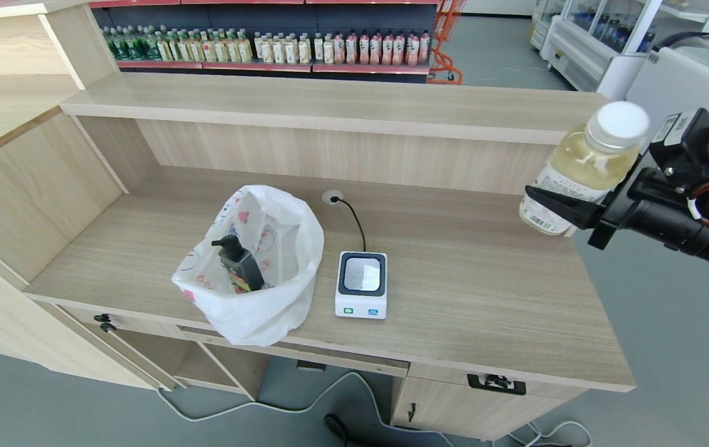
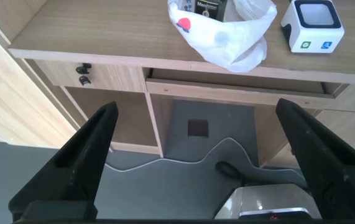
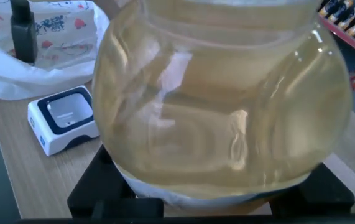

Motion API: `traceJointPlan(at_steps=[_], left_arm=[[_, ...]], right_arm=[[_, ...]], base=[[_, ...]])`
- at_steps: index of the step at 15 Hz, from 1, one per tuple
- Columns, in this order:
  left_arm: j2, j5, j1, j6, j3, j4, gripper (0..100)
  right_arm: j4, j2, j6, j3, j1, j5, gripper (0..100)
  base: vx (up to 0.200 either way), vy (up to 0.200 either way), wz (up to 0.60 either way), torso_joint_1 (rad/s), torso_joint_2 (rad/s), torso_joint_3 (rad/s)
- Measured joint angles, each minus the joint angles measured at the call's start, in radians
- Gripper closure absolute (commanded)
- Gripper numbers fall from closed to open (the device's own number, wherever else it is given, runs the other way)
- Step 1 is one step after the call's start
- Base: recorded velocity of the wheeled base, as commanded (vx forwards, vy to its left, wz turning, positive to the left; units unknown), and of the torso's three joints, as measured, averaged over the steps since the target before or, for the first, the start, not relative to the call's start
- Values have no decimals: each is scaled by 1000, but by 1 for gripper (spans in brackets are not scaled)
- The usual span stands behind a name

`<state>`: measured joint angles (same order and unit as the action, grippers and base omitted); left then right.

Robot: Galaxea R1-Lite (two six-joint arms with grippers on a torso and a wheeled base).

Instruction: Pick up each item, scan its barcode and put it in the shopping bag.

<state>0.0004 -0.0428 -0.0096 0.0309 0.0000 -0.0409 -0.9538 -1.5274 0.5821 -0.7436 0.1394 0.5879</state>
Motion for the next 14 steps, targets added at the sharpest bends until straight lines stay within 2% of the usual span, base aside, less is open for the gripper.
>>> traceJointPlan(at_steps=[1, 6, 14], left_arm=[[0, 0, 0, 1, 0, 0, 0], [0, 0, 1, 2, 0, 0, 0], [0, 0, 0, 4, 0, 0, 0]], right_arm=[[-1, -1, 0, 4, 1, 0, 100], [-13, -11, 23, 9, 8, 9, 100], [-244, -175, 95, -2, 73, 16, 100]], base=[[0, 0, 0, 0, 0, 0], [0, 200, 0, -1, 1, -3], [0, 200, 0, 2, 2, 4]])
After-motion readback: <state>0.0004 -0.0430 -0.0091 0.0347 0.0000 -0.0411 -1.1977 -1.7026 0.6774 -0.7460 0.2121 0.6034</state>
